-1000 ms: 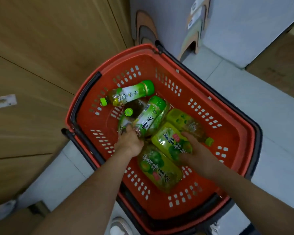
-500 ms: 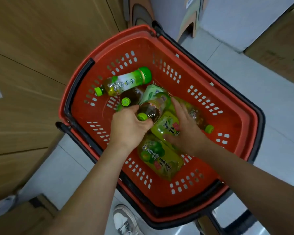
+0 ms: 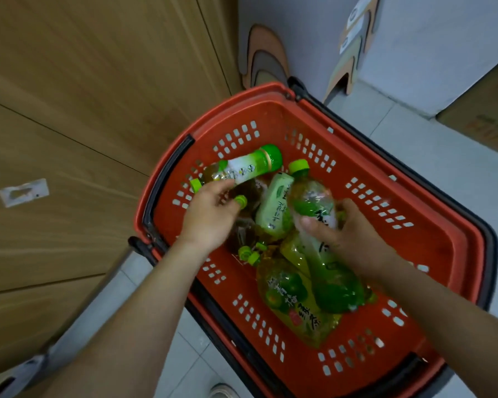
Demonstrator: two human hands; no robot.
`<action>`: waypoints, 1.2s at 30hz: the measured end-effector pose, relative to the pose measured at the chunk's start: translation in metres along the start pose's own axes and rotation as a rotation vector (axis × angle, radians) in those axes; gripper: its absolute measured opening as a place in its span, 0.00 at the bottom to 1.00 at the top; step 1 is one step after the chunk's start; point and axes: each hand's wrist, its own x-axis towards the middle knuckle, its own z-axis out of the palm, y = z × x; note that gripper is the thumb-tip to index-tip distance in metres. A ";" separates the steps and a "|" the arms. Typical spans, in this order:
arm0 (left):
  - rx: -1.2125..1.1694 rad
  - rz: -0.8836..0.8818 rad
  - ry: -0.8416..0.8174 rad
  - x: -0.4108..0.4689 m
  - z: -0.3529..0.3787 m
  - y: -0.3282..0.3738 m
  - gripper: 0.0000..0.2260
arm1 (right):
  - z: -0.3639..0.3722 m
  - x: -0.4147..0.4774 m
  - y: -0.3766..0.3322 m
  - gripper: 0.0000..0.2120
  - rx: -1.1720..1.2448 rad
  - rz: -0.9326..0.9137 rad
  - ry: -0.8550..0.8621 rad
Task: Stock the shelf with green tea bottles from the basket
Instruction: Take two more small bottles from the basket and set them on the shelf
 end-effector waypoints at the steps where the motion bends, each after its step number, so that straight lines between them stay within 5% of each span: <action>1: 0.317 0.028 -0.011 0.010 0.004 -0.012 0.25 | -0.002 0.001 0.008 0.37 0.094 0.085 0.035; 3: 0.622 -0.006 -0.026 0.031 0.004 -0.029 0.34 | -0.008 0.001 0.018 0.30 0.196 0.168 0.078; 6: 0.710 -0.060 0.016 0.059 0.003 -0.040 0.37 | -0.017 -0.001 0.029 0.31 0.170 0.164 0.092; 13: 0.778 -0.216 0.067 0.082 0.012 -0.043 0.27 | -0.019 -0.006 0.032 0.33 0.386 0.183 0.086; 17: 0.571 -0.175 0.127 0.075 0.012 -0.048 0.22 | -0.021 -0.010 0.029 0.25 0.406 0.144 0.048; 23: 0.581 0.185 0.154 0.028 0.013 -0.004 0.14 | -0.016 -0.025 0.025 0.22 0.415 0.137 0.047; 29: 0.423 0.205 0.140 -0.046 -0.004 0.029 0.15 | -0.018 -0.052 0.003 0.20 0.561 0.160 0.005; 36: -0.080 -0.011 0.143 -0.144 -0.057 0.045 0.14 | -0.028 -0.093 -0.043 0.46 0.586 0.095 -0.170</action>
